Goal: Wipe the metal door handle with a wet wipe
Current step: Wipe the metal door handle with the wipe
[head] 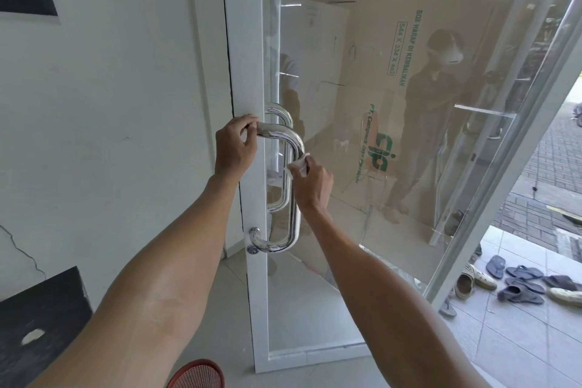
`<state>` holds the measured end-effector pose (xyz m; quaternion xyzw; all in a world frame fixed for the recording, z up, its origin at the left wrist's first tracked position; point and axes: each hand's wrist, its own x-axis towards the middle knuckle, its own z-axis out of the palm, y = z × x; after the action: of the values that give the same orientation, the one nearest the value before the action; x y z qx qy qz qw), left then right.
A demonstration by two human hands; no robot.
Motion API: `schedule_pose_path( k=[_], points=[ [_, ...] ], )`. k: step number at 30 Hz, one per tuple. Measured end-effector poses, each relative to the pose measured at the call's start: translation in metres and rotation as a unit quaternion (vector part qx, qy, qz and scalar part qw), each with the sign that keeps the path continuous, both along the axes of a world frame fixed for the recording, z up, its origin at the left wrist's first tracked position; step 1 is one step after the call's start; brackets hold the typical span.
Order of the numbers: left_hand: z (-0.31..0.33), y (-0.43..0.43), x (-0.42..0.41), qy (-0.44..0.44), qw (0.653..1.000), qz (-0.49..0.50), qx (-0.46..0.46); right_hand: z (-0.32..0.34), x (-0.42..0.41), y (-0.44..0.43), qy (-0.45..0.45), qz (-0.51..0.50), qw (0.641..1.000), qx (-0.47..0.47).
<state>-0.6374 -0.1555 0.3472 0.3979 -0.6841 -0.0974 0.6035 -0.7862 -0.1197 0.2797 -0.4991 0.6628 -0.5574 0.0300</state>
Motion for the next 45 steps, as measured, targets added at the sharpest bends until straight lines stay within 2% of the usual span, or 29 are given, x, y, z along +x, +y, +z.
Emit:
schedule_pose_path(
  k=[4, 8, 12, 17, 24, 28, 32, 39, 45],
  points=[
    [-0.005, 0.004, -0.001, 0.011, 1.0, -0.003, -0.003, -0.019, 0.002, 0.005, -0.005, 0.005, 1.0, 0.003],
    [-0.016, 0.004, 0.0, -0.029, 0.999, -0.019, -0.024, -0.046, 0.004, 0.009, -0.007, -0.009, 1.0, 0.015],
    [-0.032, 0.008, 0.003, -0.064, 0.998, -0.011, -0.007, -0.068, 0.008, 0.016, -0.007, -0.014, 0.999, 0.044],
    [-0.039, 0.009, 0.004, -0.13, 0.991, 0.024, -0.02, -0.055, 0.01, 0.016, -0.028, -0.015, 0.999, 0.022],
    [-0.061, 0.005, 0.003, -0.141, 0.989, 0.036, 0.022, -0.031, 0.004, 0.003, -0.02, 0.001, 0.999, -0.032],
    [-0.082, -0.001, 0.008, -0.235, 0.97, 0.043, 0.053, -0.042, 0.002, 0.001, -0.008, 0.007, 0.999, -0.041],
    [-0.093, -0.005, 0.01, -0.281, 0.957, 0.05, 0.055, -0.057, 0.003, 0.001, 0.005, -0.006, 0.999, -0.053],
    [-0.11, -0.005, 0.008, -0.303, 0.949, 0.055, 0.069, -0.083, 0.005, 0.003, 0.011, -0.018, 0.999, -0.041],
    [-0.113, 0.0, 0.002, -0.308, 0.945, 0.059, 0.094, -0.064, 0.002, -0.002, 0.004, -0.012, 1.0, -0.016]
  ],
)
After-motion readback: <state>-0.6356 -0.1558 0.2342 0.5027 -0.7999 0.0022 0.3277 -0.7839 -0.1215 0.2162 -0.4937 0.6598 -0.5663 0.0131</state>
